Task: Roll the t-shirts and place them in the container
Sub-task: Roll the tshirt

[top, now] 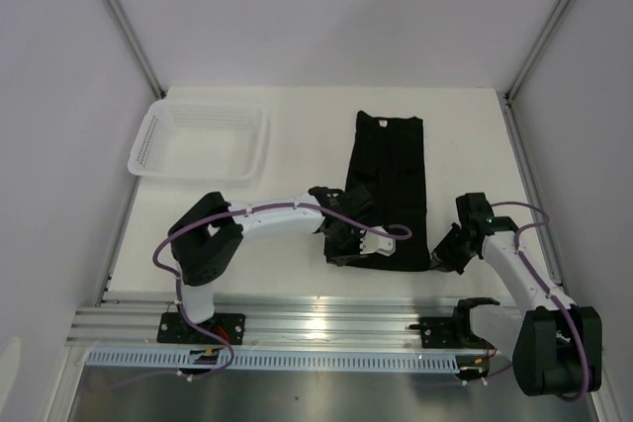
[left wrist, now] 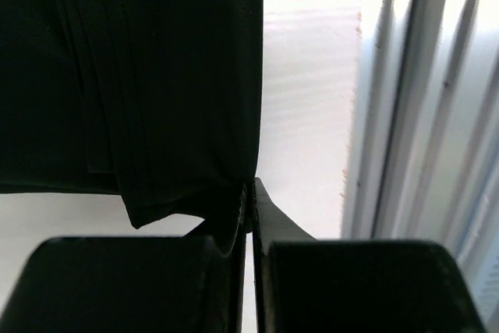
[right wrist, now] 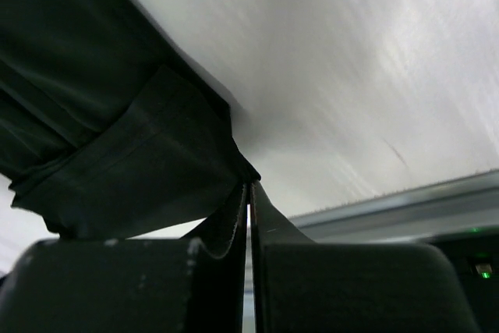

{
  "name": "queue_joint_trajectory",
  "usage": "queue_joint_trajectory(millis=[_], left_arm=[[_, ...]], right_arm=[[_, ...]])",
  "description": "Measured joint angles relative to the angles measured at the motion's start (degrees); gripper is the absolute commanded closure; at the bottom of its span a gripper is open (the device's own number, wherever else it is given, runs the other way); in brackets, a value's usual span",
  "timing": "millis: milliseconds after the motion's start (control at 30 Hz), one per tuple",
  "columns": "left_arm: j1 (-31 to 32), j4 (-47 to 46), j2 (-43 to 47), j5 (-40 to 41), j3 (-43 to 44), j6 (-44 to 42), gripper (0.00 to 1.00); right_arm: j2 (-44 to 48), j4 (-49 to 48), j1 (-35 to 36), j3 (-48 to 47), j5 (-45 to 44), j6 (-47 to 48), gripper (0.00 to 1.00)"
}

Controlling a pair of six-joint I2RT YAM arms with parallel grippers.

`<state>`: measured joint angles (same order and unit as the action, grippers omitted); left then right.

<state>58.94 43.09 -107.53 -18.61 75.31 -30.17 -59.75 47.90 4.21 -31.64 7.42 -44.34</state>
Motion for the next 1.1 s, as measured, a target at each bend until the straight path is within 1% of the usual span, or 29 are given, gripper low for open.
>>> queue_joint_trajectory(millis=[200, 400, 567, 800, 1100], left_arm=[[0.00, 4.74, 3.43, -3.32, -1.86, -0.28, 0.99], [-0.39, 8.63, 4.42, -7.61, -2.01, -0.31, 0.99], [-3.45, 11.08, 4.31, -10.67, -1.68, -0.57, 0.99], [-8.04, 13.22, 0.15, -11.61, 4.28, -1.99, 0.99], [-10.60, 15.47, -4.96, -11.54, 9.81, -2.91, 0.99]], right_arm=[[-0.09, 5.29, 2.36, -3.37, 2.75, 2.82, 1.00], [-1.05, 8.26, 5.35, -3.63, 5.60, 3.02, 1.00], [-3.67, 9.73, 5.60, -4.85, 7.74, 3.96, 1.00], [-12.63, 9.01, 5.53, -9.81, 8.98, 6.21, 1.00], [-19.56, 7.63, 4.50, -15.82, 9.57, 8.76, 1.00]])
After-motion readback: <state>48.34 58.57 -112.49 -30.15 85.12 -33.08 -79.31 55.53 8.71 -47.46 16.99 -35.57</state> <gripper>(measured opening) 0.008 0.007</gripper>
